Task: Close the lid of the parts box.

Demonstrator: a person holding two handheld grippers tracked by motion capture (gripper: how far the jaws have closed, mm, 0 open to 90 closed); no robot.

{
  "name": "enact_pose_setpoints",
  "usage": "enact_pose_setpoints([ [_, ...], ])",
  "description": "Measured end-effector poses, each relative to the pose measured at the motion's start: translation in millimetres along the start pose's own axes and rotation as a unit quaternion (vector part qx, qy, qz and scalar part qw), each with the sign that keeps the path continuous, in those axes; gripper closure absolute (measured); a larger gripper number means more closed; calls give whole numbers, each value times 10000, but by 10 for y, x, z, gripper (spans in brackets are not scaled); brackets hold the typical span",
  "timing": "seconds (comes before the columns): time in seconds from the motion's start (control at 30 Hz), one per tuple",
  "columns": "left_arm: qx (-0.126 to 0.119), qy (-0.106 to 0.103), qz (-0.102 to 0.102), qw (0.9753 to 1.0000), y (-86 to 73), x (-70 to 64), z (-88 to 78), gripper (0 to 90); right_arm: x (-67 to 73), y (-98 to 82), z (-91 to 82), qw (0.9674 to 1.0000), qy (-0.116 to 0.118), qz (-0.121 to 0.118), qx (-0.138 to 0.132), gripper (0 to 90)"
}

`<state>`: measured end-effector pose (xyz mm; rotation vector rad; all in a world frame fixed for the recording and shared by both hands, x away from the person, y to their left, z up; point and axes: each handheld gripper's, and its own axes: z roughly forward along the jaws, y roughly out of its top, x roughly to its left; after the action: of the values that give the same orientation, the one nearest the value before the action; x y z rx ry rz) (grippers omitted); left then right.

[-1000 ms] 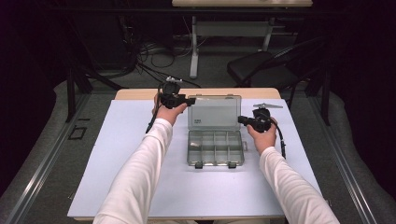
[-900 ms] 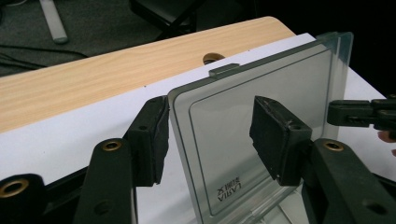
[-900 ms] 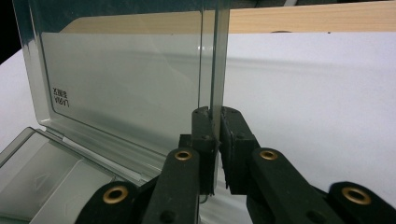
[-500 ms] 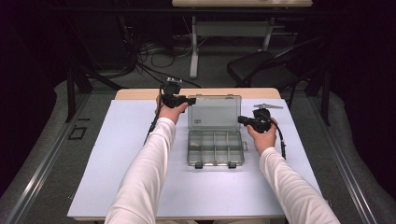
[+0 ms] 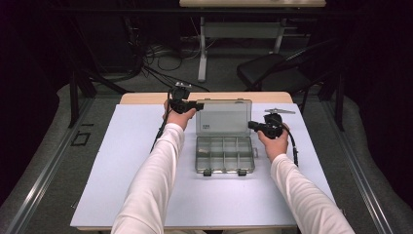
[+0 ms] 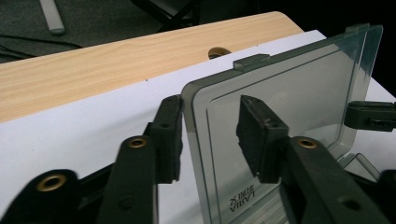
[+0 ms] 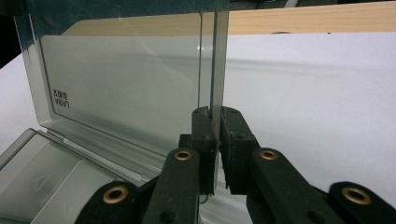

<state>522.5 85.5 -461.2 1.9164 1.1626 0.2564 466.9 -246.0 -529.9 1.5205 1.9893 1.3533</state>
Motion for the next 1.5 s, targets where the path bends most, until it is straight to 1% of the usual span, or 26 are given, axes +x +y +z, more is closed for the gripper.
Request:
enact_pose_setpoints([
  [0.1,1,7,44,10000,1,20,-14,703,-1,-2,-1,10000,5,-10,-10,851],
  [0.2,-21,42,43,10000,-7,28,-19,743,-1,-5,-1,10000,6,6,-16,851],
  [0.23,19,3,60,10000,-8,39,-29,762,-1,-6,-1,10000,7,7,-16,851],
  [0.27,-76,40,27,10000,-18,42,-19,778,-1,-6,-1,10000,4,9,-17,851],
  [0.3,-72,34,7,10000,-22,48,-27,793,-1,-6,-1,10000,6,11,-16,851],
  [0.37,-102,20,43,9999,-34,56,-34,819,-2,-7,-1,10000,9,13,-21,850],
  [0.4,-170,34,28,9998,-43,54,-28,821,-3,-7,-2,10000,6,8,-23,851],
  [0.47,-194,-2,31,9998,-55,61,-36,825,-5,-8,-3,10000,18,1,-32,850],
  [0.57,-257,12,26,9997,-68,51,-38,826,-3,-11,-3,10000,22,5,-46,845],
  [0.6,-234,0,57,9997,-71,50,-48,826,-6,-11,-5,10000,38,11,-49,837],
  [0.63,-259,11,64,9996,-74,48,-48,827,-12,-8,-10,9999,113,53,-70,794],
  [0.67,-284,8,71,9996,-80,46,-51,827,-15,-5,-13,9998,163,65,-87,781],
  [0.73,-332,-19,62,9994,-93,46,-55,827,-8,6,-25,9997,201,58,-108,742],
  [0.8,-362,-1,114,9993,-102,41,-61,828,3,17,-42,9996,237,106,-140,698],
  [0.9,-418,60,163,9990,-121,15,-74,827,16,30,-63,9995,253,146,-148,673],
  [0.97,-467,69,201,9987,-136,7,-85,827,29,39,-78,9996,222,101,-163,674],
  [1.0,-453,40,230,9987,-141,8,-98,827,37,43,-86,9996,199,113,-159,676],
  [1.1,-551,41,246,9982,-163,0,-105,828,64,70,-130,9998,63,48,-205,722],
  [1.17,-544,25,283,9981,-172,-4,-122,828,87,89,-156,9998,58,2,-213,759],
  [1.2,-616,50,281,9977,-181,-14,-117,828,99,96,-171,9998,48,2,-199,777],
  [1.23,-588,58,289,9978,-184,-18,-130,828,112,102,-184,9998,14,-4,-184,787],
  [1.3,-637,59,326,9974,-191,-21,-135,830,126,110,-199,9999,-36,-31,-150,817],
  [1.37,-630,36,358,9974,-199,-25,-149,829,127,120,-221,9999,-61,-25,-116,860],
  [1.43,-684,49,367,9970,-208,-31,-149,830,129,134,-235,9999,-42,-22,-96,900],
  [1.47,-649,53,393,9971,-209,-35,-160,830,134,143,-242,10000,-36,-32,-78,900],
  [1.5,-717,77,395,9966,-215,-40,-152,830,139,157,-254,10000,-20,-61,-52,900],
])
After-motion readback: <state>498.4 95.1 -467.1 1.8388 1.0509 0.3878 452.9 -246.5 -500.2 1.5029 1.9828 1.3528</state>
